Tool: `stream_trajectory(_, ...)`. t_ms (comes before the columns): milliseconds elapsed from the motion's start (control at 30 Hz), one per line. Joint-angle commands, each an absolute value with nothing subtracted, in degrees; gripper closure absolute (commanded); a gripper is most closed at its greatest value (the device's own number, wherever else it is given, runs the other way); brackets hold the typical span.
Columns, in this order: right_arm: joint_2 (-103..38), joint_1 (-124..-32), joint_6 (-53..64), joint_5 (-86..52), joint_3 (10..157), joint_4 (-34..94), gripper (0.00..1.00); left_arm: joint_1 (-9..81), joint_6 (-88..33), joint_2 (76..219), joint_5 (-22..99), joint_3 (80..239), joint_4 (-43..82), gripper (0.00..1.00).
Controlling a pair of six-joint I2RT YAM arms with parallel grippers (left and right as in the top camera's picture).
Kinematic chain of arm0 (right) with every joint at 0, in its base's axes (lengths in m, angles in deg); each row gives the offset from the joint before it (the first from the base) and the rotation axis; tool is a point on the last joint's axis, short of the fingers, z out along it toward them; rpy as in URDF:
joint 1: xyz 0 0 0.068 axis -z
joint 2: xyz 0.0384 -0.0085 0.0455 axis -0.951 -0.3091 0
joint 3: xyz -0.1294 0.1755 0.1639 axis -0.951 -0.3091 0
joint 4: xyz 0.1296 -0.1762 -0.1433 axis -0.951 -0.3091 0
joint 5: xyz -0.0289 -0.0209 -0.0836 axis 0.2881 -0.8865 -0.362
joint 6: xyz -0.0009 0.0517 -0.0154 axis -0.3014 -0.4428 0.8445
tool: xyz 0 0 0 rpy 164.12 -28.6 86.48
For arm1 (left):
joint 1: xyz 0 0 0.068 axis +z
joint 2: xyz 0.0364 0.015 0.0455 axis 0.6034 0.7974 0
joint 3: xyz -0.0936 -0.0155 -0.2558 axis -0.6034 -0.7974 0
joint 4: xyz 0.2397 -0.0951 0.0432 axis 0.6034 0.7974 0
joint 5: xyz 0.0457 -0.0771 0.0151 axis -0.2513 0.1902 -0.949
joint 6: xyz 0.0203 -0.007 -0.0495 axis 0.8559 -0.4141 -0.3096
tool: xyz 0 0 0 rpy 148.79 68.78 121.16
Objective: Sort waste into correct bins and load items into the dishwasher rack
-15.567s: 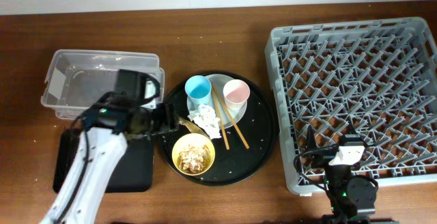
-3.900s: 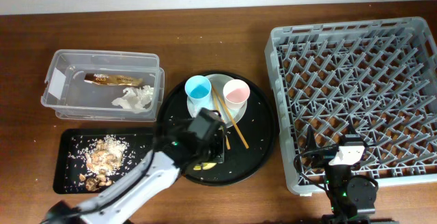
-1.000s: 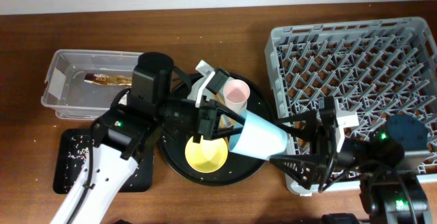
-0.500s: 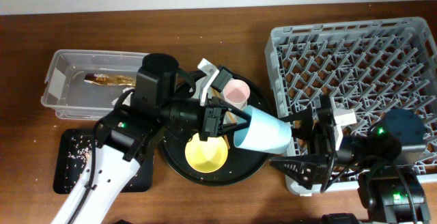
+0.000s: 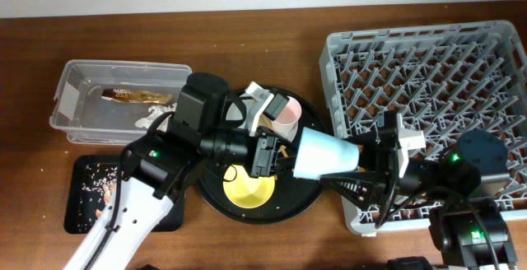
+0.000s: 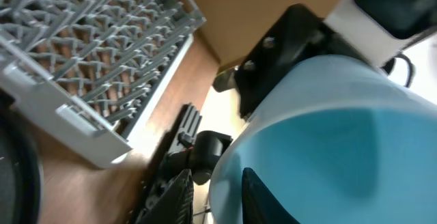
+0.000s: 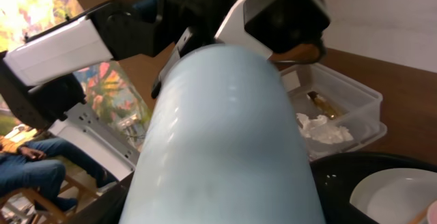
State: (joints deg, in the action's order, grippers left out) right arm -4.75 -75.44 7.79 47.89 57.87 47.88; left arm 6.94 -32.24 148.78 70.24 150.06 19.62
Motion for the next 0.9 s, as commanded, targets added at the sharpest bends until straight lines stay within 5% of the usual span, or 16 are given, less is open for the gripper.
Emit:
stream_trajectory(0,-4.46,-75.75,8.33,46.89,59.03,48.78,0.40,6.79,-30.04,148.82,60.51,150.28,21.19,0.76)
stream_trajectory(167,-4.49,-75.75,8.35,46.80,59.03,49.85,0.40,7.70,-30.04,148.82,47.68,150.28,21.17,0.32)
stream_trajectory(433,-13.25,-75.75,8.57,22.87,59.03,47.60,0.43,16.78,-30.01,148.84,37.71,150.28,28.12,0.30)
stream_trajectory(600,-23.92,-75.75,10.48,0.20,62.77,41.83,0.46,16.78,-30.04,148.84,24.56,150.28,36.45,0.01)
stream_trajectory(700,-28.13,-75.75,14.67,-16.91,70.90,33.48,0.45,16.78,-30.04,148.84,24.58,150.28,37.06,0.00)
stream_trajectory(867,-37.01,-75.72,15.15,-21.48,72.23,36.14,0.45,16.78,-30.04,148.84,24.60,150.28,37.08,0.01)
